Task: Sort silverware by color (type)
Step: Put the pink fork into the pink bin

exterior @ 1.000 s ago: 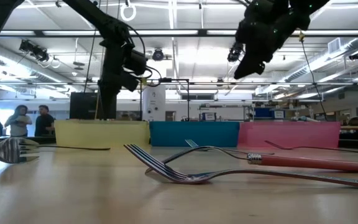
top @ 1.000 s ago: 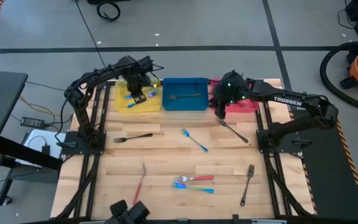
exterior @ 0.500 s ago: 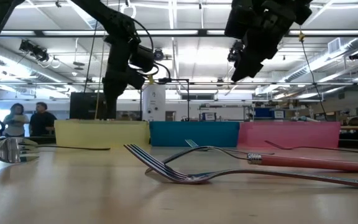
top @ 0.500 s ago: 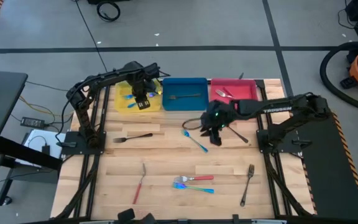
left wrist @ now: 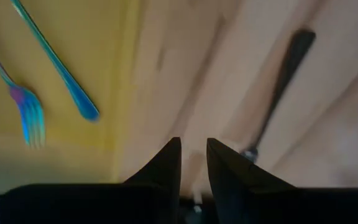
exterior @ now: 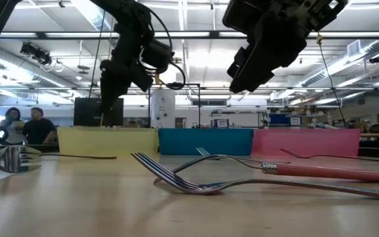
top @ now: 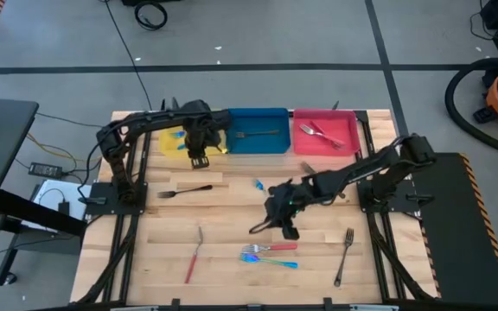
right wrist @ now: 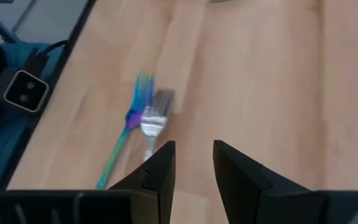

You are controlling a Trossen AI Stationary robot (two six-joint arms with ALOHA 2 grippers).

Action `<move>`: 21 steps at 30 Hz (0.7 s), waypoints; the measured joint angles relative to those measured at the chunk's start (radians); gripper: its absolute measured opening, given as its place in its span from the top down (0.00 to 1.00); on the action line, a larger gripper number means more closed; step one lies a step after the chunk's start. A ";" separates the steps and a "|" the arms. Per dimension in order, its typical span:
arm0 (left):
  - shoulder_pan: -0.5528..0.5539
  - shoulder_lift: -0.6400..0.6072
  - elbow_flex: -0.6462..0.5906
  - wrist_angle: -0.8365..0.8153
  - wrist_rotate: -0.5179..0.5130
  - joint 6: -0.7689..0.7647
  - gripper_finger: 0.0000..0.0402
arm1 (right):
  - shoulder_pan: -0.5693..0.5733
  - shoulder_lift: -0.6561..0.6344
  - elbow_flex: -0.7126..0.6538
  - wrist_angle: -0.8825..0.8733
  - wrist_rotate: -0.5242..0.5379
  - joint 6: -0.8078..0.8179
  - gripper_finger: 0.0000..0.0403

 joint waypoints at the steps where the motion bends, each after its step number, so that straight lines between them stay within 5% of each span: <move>1: -0.008 0.000 0.000 -0.021 0.000 -0.012 0.81 | 0.012 0.011 0.000 0.021 -0.002 0.012 0.71; 8: -0.058 -0.001 0.000 -0.088 0.000 -0.077 0.81 | 0.090 0.053 0.000 0.127 -0.021 0.100 0.70; 21: -0.104 -0.002 0.000 -0.084 0.001 -0.117 0.81 | 0.200 0.187 0.001 0.261 0.213 0.148 0.56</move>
